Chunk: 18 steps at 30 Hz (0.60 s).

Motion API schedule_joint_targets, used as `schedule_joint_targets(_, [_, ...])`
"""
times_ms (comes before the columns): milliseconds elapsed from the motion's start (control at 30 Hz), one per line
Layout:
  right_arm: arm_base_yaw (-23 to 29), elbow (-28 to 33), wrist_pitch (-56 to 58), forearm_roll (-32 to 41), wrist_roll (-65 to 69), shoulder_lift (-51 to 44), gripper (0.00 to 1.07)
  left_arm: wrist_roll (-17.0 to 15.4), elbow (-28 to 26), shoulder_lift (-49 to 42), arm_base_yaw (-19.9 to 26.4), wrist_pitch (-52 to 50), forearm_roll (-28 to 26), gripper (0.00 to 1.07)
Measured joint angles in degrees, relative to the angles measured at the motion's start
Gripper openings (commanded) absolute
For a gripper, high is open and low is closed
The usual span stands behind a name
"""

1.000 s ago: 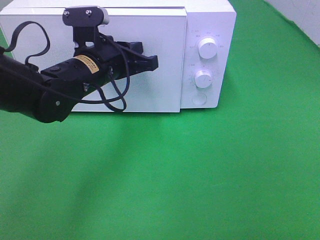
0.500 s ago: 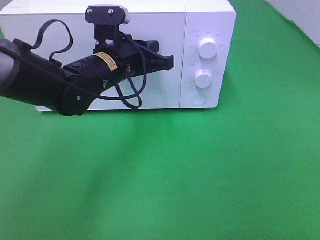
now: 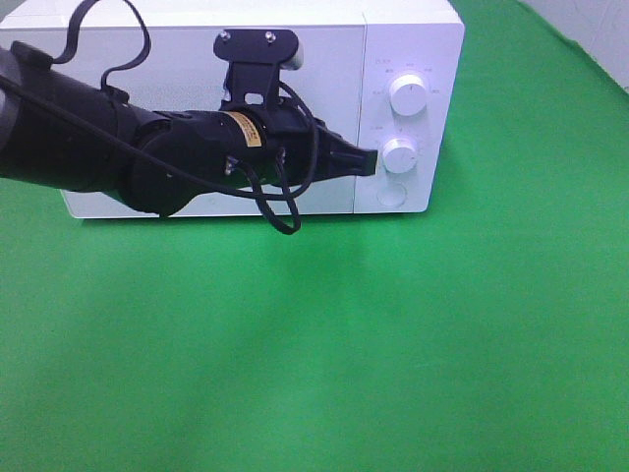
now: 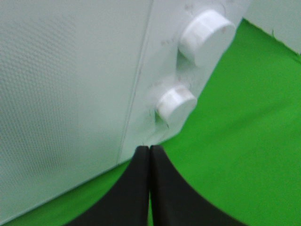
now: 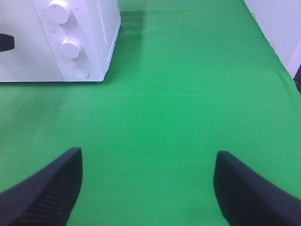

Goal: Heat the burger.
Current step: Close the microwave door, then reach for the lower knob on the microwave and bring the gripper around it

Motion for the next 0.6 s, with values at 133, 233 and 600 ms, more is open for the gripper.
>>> schedule_joint_targets(133, [0.0, 0.0, 0.0, 0.0, 0.0, 0.0, 0.74, 0.0, -0.06, -1.49, -1.2, 11.34, 0.0, 0.36])
schedule_joint_targets(233, [0.0, 0.0, 0.0, 0.0, 0.0, 0.0, 0.74, 0.0, -0.06, -3.04, -1.49, 23.61, -0.17, 0.95])
schedule_joint_targets(600, [0.0, 0.0, 0.0, 0.0, 0.0, 0.0, 0.74, -0.06, -0.06, -8.08, -1.49, 52.37, -1.03, 0.98])
